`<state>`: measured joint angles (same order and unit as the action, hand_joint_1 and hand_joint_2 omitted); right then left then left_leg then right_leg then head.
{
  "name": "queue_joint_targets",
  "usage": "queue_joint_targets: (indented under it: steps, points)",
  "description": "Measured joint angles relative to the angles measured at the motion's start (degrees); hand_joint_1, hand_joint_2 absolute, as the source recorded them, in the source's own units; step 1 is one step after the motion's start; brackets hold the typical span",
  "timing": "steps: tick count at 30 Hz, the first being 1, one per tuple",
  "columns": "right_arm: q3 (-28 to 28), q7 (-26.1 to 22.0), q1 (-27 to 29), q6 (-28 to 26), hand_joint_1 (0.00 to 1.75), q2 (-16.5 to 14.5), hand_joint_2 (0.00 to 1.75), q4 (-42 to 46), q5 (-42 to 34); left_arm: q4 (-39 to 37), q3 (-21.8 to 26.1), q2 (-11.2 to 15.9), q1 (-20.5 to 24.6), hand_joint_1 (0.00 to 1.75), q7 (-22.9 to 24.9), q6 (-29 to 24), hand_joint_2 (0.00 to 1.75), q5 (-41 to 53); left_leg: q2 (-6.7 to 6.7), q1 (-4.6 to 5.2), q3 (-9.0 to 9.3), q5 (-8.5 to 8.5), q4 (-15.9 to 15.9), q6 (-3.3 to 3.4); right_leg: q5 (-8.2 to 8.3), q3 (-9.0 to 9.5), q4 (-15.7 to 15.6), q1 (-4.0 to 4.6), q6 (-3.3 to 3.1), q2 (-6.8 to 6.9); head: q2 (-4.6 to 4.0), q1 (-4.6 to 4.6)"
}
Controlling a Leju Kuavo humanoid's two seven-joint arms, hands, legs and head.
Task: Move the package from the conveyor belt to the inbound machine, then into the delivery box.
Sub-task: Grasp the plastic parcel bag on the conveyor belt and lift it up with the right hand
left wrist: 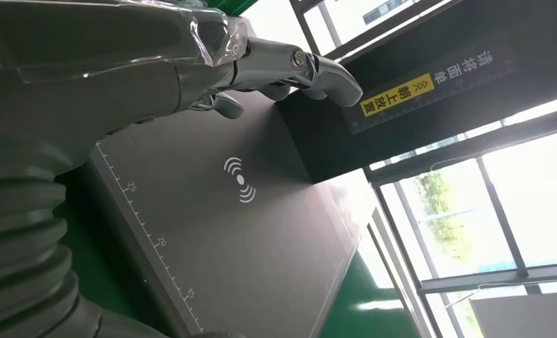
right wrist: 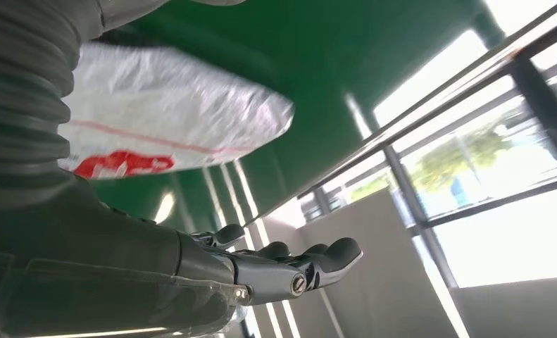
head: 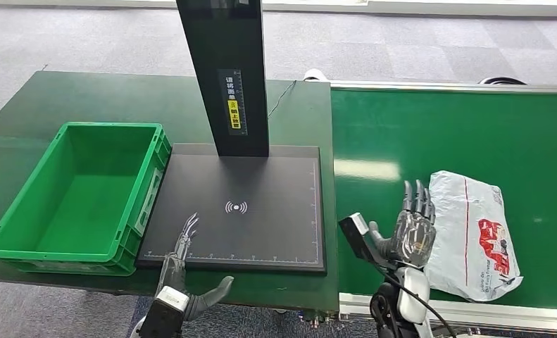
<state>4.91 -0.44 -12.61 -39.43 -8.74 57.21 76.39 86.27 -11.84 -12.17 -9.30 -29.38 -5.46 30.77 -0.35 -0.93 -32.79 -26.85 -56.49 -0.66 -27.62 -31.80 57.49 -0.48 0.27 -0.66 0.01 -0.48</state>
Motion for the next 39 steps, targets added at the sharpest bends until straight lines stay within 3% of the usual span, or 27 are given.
queue_joint_targets:
  steps: [3, 7, 14, 22, 26, 39]
  points:
    - [4.8, 5.4, -3.1, 0.0, 0.00, 2.7, 1.75, -3.7, 5.3, 0.0, -0.4, 0.0, 0.2, 0.00, 0.1, 0.0, 1.75, -0.2, 0.00, 0.00, 0.00, 0.00, 0.0, 0.01, 0.01, 0.00, 0.0, 0.00, 0.01, 0.00, 0.01, 0.01]
    - [10.3, 8.3, -6.8, 2.8, 0.00, 6.8, 1.75, -10.1, 6.5, 0.0, -0.6, 0.0, 0.8, 0.00, 0.2, 0.3, 1.75, -0.6, -0.01, 0.00, 0.00, 0.01, 0.0, 0.01, 0.02, 0.01, 0.0, -0.01, 0.03, 0.00, -0.01, 0.00]
    - [16.8, 5.6, -11.4, 15.0, 0.00, 11.0, 1.75, -19.8, 2.1, -0.3, -0.6, 0.0, 2.2, 0.00, 0.2, 1.2, 1.75, -1.0, 0.00, 0.00, -0.02, 0.01, 0.0, 0.01, 0.03, -0.01, 0.0, -0.01, 0.02, -0.01, 0.01, -0.02]
    - [18.3, 5.9, -16.4, 28.3, 0.04, 12.7, 1.75, -29.0, 2.4, -0.8, -0.5, 0.0, 3.4, 0.00, 0.0, 2.5, 1.75, -1.4, 0.06, 0.00, 0.09, 0.00, 0.0, 0.01, 0.03, 0.07, 0.0, 0.00, 0.02, -0.03, 0.00, -0.01]
    - [18.3, 6.5, -18.3, 32.4, 1.71, 12.9, 1.75, -31.5, 3.4, -1.0, -0.4, 0.0, 3.8, 0.00, 0.0, 2.6, 1.75, -1.4, 0.11, 0.00, 0.38, -0.03, 0.0, 0.02, 0.01, 0.35, 0.0, 0.00, 0.03, -0.06, 0.00, -0.01]
    - [17.6, 5.1, -20.6, 32.5, 1.75, 12.2, 1.75, -33.5, 4.7, -1.3, -0.2, 0.0, 3.5, 0.00, 0.2, 2.7, 1.75, -1.4, 0.08, -0.01, 0.96, -0.05, 0.0, 0.05, 0.01, 0.97, 0.0, 0.01, 0.06, -0.04, 0.00, 0.00]
